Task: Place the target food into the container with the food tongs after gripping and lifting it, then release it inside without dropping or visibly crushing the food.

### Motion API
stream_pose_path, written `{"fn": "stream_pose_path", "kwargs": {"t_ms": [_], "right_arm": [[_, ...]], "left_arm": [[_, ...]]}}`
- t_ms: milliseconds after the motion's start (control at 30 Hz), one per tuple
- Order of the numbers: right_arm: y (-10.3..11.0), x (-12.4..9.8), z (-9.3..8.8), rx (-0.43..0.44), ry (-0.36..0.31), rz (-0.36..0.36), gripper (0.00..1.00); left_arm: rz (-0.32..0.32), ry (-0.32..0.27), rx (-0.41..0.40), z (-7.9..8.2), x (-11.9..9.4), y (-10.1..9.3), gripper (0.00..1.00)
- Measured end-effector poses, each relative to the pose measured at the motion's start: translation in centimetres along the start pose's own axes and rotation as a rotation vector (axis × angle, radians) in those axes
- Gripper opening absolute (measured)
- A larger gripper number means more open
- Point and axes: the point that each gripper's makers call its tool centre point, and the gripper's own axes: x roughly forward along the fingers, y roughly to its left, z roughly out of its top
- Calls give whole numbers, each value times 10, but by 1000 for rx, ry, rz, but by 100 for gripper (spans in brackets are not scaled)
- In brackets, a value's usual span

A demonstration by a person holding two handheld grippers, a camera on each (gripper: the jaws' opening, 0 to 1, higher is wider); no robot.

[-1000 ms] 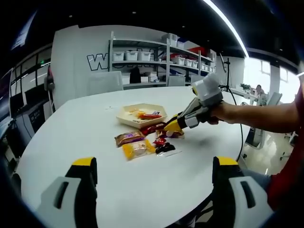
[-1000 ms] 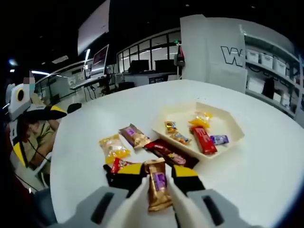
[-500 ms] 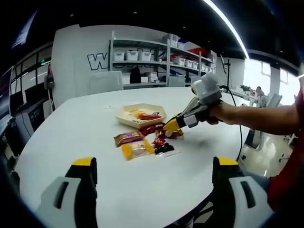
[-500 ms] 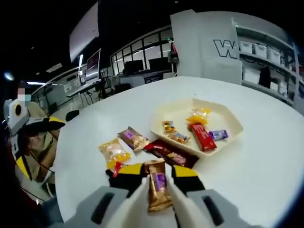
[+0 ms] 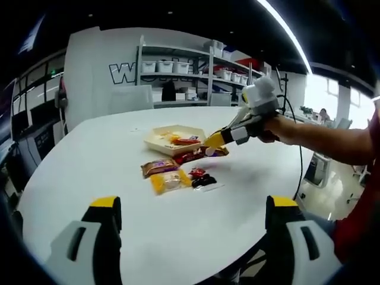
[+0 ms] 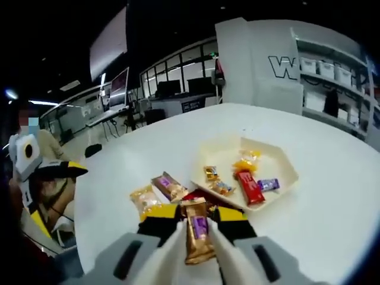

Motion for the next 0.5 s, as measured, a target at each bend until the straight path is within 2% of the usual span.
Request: {"fn": "stream_pose_path", "kwargs": {"t_ms": [500], "right_arm": [[-12, -2, 28, -22, -39, -20, 17]], "left_arm": [[2, -1, -2, -1, -1, 1, 99]]}}
